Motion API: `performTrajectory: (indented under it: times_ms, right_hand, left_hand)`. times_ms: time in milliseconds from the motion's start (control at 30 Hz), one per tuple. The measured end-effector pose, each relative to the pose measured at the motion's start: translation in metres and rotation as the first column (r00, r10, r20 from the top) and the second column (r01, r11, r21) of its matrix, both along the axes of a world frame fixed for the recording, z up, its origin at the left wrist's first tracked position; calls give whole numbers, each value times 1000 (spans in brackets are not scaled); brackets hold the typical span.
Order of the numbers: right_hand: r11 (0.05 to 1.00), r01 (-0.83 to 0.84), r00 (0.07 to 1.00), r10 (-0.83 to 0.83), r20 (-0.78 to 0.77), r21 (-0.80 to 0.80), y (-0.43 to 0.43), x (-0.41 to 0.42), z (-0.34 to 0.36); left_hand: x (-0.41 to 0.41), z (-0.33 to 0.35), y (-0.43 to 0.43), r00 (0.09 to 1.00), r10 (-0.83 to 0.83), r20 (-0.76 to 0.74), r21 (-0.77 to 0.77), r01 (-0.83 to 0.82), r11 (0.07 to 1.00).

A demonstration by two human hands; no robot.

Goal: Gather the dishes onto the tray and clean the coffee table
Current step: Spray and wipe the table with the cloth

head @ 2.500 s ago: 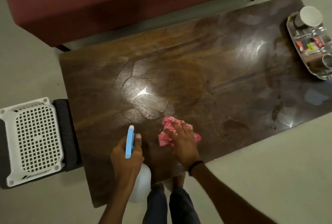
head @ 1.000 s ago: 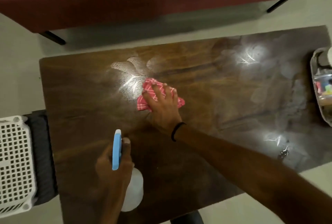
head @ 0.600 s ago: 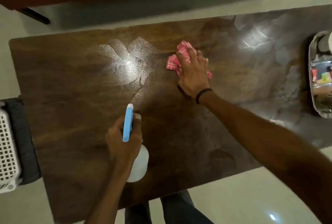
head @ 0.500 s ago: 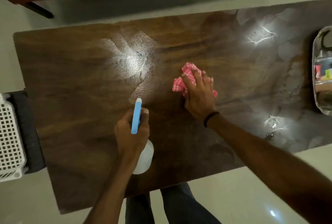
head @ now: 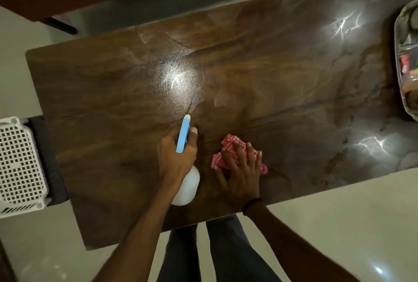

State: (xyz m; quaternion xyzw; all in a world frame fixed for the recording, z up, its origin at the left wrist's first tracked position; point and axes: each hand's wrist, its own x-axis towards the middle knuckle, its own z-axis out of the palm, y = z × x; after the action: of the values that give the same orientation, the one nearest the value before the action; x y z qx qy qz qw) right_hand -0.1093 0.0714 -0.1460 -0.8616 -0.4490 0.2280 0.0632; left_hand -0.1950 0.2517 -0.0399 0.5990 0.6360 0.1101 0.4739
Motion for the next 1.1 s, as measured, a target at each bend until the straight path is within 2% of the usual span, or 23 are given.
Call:
performTrajectory:
  times_ms: [200,267,367,433,500,567,667,733,800,867,967,1033,1100]
  right_hand:
    - [986,122,981,-138,139,117,107,30,-15]
    - [986,133,983,-145,113,105,103,10,-17]
    - [998,-45,999,44,21,43,22,-67,-7]
    - [977,-210,977,209,-49,-22,-39,-112,0]
    - [965,-260,964,260,-54,15,-54,-112,-5]
    - [980,-174,985,171,37,95,-24,-77,-18]
    - [995,66,979,-81,189,80,30,-14,-25]
    - [976,204,957,-215,194,79,29,-20,-25]
    - [972,227,965,-234,120,68,-6,-70,-18]
    - [988,152,987,-153,42,28,-51,-123,-8]
    - [999,30,999,-31,43,33,-73,-116,-14]
    - [991,126,983,-129,129,32,-61,-65,-21]
    - [946,320,925,-325,198,54,-51,-10,-28]
  left_hand:
    - [-12,-7,-10,1000,-3,2,24,3,1000]
    - [-22,-9,-12,1000,-1,-9,38,2,999]
    - [-39,-9,-13,1000,-13,11,62,13,998]
    - [-49,-6,-17,999,-19,28,59,17,998]
    - [-60,-4,-21,999,-28,21,82,26,996]
    - [-70,-2,-27,998,-48,39,94,44,995]
    - [-79,-3,-39,997,-25,68,95,19,995]
    - [-83,-3,-47,997,-11,76,108,3,994]
    - [-86,-1,-55,997,-6,81,107,-3,994]
    - [-87,2,-65,994,18,107,90,-27,996]
    - [-86,5,-75,993,20,113,88,-30,996]
    - [-85,6,-80,992,8,124,93,-20,996]
    - [-81,4,-85,990,32,140,83,-44,996]
